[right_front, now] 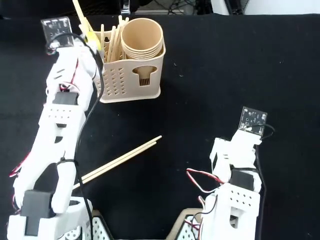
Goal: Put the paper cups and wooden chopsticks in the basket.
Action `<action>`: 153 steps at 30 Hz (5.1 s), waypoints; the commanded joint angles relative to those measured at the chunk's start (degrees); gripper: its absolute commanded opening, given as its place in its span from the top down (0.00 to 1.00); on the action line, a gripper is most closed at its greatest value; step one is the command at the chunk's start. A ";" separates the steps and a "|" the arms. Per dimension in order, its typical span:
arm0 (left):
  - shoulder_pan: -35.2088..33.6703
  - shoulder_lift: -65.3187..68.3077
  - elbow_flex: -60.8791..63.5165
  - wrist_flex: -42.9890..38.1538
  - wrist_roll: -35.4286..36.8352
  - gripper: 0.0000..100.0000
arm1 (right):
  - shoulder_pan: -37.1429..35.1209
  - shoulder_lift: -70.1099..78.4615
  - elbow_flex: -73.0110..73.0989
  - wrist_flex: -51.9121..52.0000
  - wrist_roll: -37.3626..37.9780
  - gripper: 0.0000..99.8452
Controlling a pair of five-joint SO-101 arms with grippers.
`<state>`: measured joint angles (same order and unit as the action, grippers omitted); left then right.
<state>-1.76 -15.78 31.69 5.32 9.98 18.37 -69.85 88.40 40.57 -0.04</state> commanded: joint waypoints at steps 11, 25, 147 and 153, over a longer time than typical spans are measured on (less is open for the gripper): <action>-0.48 -8.79 4.70 0.53 0.97 0.81 | -0.79 -0.66 -0.40 -1.23 0.44 0.99; -1.19 -49.49 8.22 36.40 0.44 0.82 | -0.79 -0.66 -0.31 -1.23 0.44 0.99; -33.89 -50.81 53.32 47.65 -28.48 0.82 | -50.55 71.43 -69.49 19.60 21.63 0.82; -33.89 -50.81 53.32 47.65 -28.48 0.82 | -52.66 83.47 -73.89 19.60 21.19 0.82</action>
<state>-35.25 -65.89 85.32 53.93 -18.77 -32.70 9.98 18.51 60.88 21.58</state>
